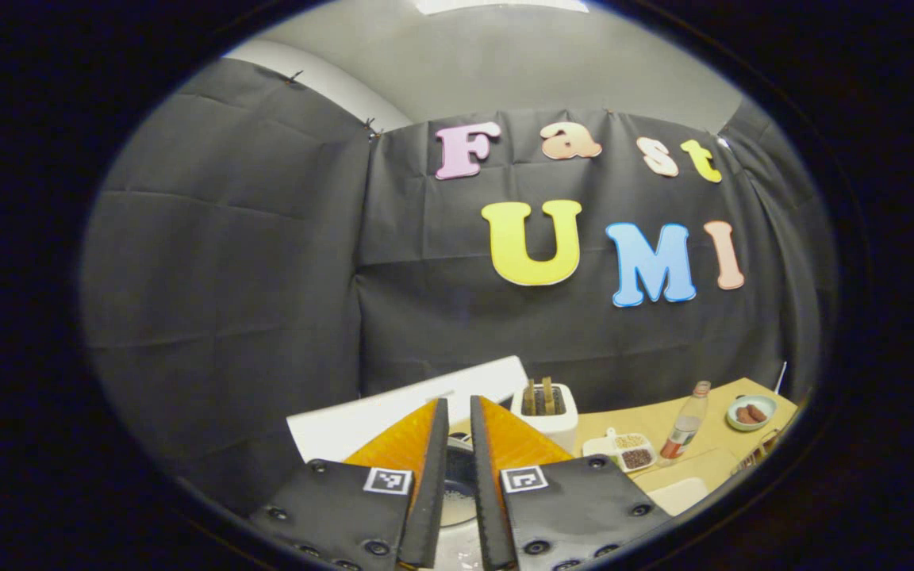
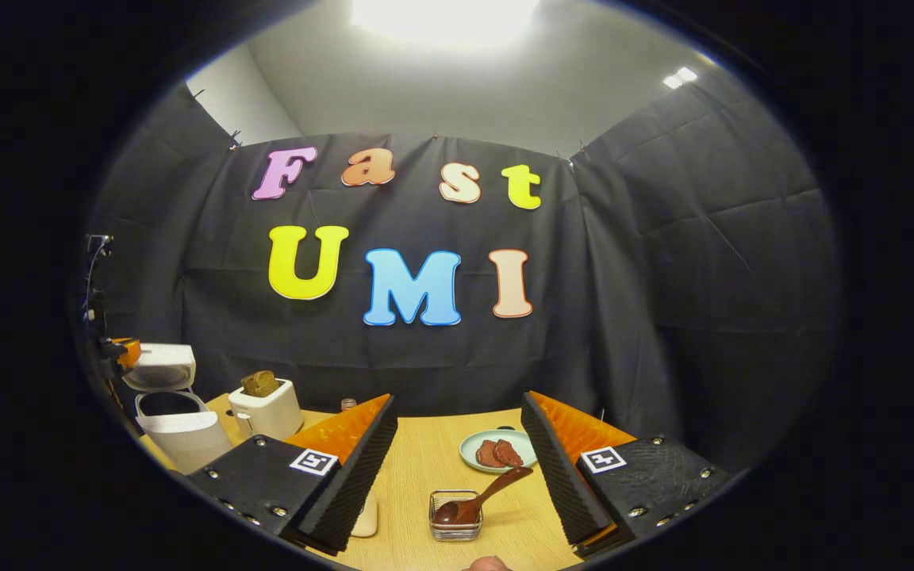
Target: Close the left gripper, press the button to open the rice cooker; take a wooden spoon from the chopstick holder with the right hand, scoop a spoonful of rice and pour it into the rice cooker, then put the wooden spoon back into the chopstick holder.
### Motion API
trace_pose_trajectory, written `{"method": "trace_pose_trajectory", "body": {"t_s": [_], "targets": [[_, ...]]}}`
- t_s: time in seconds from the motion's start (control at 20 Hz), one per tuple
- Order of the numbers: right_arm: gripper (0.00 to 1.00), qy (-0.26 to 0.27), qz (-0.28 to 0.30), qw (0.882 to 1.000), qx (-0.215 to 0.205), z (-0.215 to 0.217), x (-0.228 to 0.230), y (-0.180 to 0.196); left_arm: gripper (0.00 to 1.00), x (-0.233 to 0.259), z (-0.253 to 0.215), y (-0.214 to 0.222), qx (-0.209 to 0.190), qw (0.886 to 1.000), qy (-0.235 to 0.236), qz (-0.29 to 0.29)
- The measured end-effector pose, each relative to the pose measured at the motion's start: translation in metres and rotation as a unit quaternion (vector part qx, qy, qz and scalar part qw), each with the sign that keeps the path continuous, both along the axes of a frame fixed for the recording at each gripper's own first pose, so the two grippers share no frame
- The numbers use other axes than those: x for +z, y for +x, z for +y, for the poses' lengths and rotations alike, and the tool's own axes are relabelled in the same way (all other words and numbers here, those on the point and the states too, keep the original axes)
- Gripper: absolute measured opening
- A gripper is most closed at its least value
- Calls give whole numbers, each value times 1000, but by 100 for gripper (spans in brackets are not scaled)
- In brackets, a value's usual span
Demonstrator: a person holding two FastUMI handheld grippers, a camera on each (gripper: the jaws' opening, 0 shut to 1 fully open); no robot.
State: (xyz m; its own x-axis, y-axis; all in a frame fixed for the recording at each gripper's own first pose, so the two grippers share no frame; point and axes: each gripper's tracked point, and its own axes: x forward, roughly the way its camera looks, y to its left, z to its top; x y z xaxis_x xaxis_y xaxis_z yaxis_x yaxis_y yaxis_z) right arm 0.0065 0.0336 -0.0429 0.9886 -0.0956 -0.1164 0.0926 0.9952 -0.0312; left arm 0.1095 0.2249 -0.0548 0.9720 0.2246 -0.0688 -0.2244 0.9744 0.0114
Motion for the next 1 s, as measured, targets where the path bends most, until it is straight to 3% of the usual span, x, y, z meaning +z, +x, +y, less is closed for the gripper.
{"method": "trace_pose_trajectory", "body": {"t_s": [0.05,0.2,0.25,0.6,1.0], "targets": [[96,4,-2,1000,2,-5,-1,2,36,10,-9,-2,-4,1000,-1,-12],[96,17,-7,1000,9,-17,-9,13,91,31,-36,-22,-10,999,12,-41],[95,18,-3,1000,9,-22,-16,17,98,38,-46,-29,-15,999,16,-47],[96,56,50,997,13,-50,-75,50,99,85,-116,-70,-50,995,33,-76],[97,103,129,986,0,-71,-153,75,99,107,-131,-96,-37,995,64,-69]]}}
